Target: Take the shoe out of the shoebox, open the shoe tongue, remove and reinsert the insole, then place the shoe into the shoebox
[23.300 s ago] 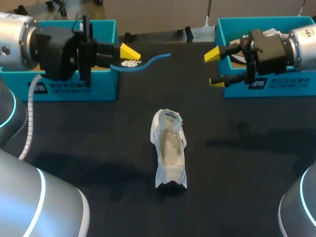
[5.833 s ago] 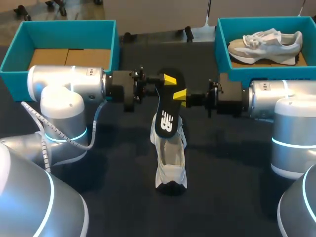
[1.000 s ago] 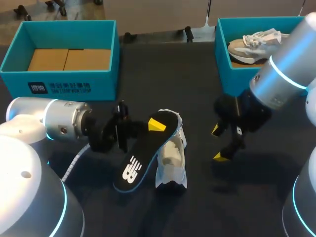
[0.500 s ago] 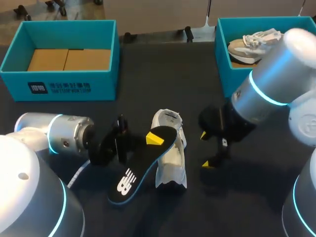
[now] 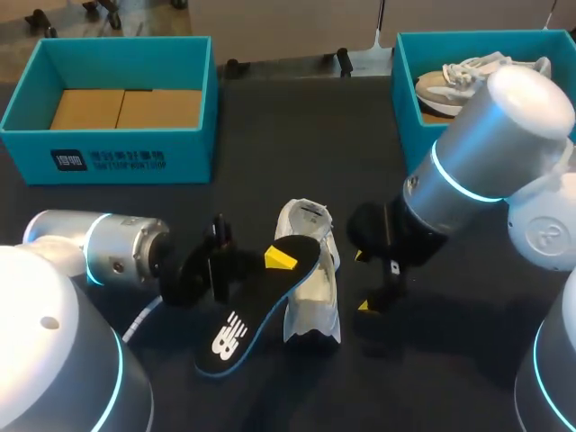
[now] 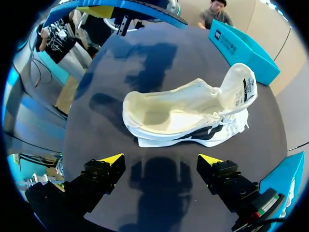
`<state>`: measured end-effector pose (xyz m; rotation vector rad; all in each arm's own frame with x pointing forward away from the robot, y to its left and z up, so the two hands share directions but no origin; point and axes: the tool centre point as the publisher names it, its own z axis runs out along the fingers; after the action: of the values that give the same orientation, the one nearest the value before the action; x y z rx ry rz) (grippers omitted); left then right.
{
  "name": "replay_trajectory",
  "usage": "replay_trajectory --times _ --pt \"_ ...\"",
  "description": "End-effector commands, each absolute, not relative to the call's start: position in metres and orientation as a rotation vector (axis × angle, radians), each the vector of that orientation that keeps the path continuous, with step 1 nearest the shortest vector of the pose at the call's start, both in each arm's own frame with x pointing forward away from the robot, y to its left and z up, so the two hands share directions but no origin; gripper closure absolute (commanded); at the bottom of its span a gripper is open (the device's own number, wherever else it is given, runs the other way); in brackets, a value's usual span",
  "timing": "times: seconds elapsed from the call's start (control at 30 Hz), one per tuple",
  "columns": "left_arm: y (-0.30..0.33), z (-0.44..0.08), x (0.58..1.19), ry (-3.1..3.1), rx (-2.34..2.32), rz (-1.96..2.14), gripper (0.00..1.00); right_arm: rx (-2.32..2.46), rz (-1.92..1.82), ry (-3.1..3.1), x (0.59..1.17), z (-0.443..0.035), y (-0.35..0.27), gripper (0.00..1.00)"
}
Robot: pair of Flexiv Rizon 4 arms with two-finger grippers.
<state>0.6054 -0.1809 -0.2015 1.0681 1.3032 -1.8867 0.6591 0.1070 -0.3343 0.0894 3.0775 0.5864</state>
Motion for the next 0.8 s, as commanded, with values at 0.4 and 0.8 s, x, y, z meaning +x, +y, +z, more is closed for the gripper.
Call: replay_trajectory --times 0.4,0.8 --pt "-0.17 -0.216 0.597 1.509 0.77 -1.944 1.0 0.036 0.527 3.055 0.663 -0.349 0.125 0.0" --pt "-0.17 -0.216 0.597 1.509 0.77 -1.944 1.0 0.079 0.463 3.07 0.659 -0.353 0.123 0.0"
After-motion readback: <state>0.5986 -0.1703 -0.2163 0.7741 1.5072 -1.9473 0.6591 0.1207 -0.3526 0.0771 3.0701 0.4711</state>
